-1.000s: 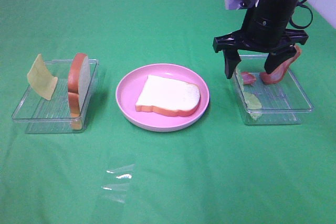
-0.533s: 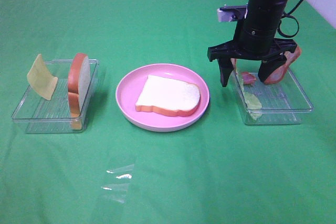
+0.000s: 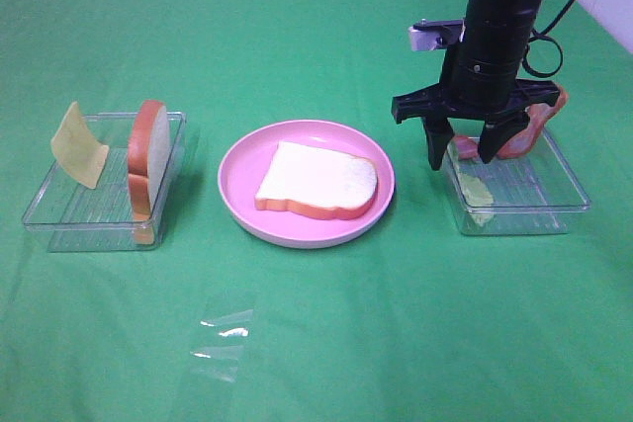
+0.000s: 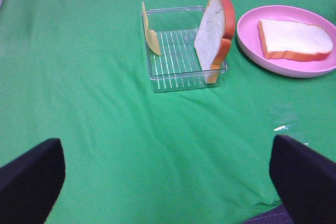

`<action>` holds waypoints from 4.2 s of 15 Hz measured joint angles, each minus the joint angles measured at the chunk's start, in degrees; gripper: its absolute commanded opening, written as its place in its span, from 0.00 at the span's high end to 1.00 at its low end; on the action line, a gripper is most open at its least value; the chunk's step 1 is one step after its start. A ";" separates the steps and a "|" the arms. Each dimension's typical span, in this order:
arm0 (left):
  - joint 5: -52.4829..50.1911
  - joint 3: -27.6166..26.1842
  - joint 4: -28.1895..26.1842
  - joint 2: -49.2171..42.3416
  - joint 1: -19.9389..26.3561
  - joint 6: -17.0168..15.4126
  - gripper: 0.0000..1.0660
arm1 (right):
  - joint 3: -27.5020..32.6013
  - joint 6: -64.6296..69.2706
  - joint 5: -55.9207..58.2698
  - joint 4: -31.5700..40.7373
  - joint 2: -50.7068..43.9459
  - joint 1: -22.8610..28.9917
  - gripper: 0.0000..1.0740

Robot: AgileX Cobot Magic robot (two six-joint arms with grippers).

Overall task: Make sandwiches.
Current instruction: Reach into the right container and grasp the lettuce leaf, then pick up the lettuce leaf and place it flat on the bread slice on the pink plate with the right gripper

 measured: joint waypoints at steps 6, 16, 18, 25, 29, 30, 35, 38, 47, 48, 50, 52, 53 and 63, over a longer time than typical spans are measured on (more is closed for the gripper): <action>0.00 0.00 0.00 0.00 0.00 0.00 0.08 | 0.00 0.00 0.69 0.00 0.00 0.00 0.65; 0.00 0.00 0.00 0.00 0.00 0.00 0.08 | -0.63 0.00 2.35 0.06 0.00 0.00 1.00; 0.00 0.00 0.00 0.00 0.00 0.00 0.08 | -2.69 -0.06 6.82 0.06 0.00 0.00 1.00; 0.00 0.00 0.00 0.00 0.00 0.00 0.08 | -5.84 -1.15 10.20 -0.29 -13.41 0.00 1.00; 0.00 0.00 0.00 0.00 0.00 0.00 0.08 | 3.67 -3.90 8.37 9.91 -23.95 0.00 1.00; 0.00 0.00 0.00 0.00 0.00 0.06 0.08 | 6.53 -7.62 5.96 15.13 -26.01 0.00 1.00; 0.00 0.00 0.00 0.00 0.00 0.06 0.08 | 10.20 -18.68 -1.20 38.10 -25.21 0.00 1.00; 0.00 0.00 0.00 0.00 0.00 0.06 0.08 | 10.20 -28.59 -3.38 53.51 -16.56 0.00 1.00; 0.00 0.00 0.00 0.00 0.00 0.06 0.08 | 0.46 -40.39 -5.16 73.28 4.30 0.00 1.00; 0.00 0.00 0.00 0.00 0.00 0.06 0.08 | 0.11 -40.39 -5.61 73.28 5.44 0.00 1.00; 0.00 0.00 0.00 0.00 0.00 0.06 0.08 | 0.11 -40.39 -6.82 71.96 6.30 0.00 1.00; 0.00 0.00 0.00 0.00 0.00 0.06 0.08 | 0.11 -39.48 -8.19 67.27 6.53 0.00 1.00; 0.00 0.00 0.00 0.00 0.00 0.06 0.08 | 0.11 -39.02 -8.54 65.78 6.53 0.00 1.00; 0.00 0.00 0.00 0.00 0.00 0.06 0.08 | -0.69 -28.53 -10.08 47.67 6.53 0.00 1.00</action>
